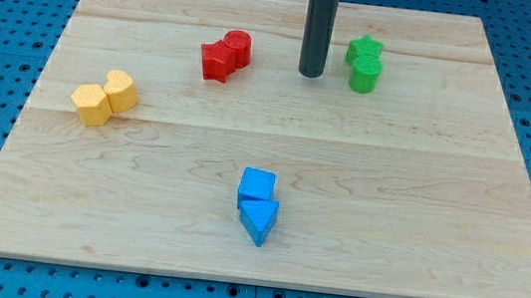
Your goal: Push the red star top left to the blue cube
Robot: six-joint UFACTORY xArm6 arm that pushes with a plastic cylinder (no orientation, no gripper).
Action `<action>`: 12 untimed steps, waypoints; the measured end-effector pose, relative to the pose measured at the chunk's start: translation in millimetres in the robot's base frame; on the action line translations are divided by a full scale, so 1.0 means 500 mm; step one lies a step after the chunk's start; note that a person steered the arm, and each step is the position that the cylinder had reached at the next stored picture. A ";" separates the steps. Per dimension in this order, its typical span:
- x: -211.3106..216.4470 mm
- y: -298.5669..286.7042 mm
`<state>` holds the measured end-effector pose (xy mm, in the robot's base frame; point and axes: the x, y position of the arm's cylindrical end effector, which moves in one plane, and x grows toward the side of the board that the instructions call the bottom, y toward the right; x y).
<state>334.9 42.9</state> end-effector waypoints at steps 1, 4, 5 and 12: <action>-0.011 0.000; -0.020 0.000; -0.017 0.003; 0.076 -0.224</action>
<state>372.6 -69.3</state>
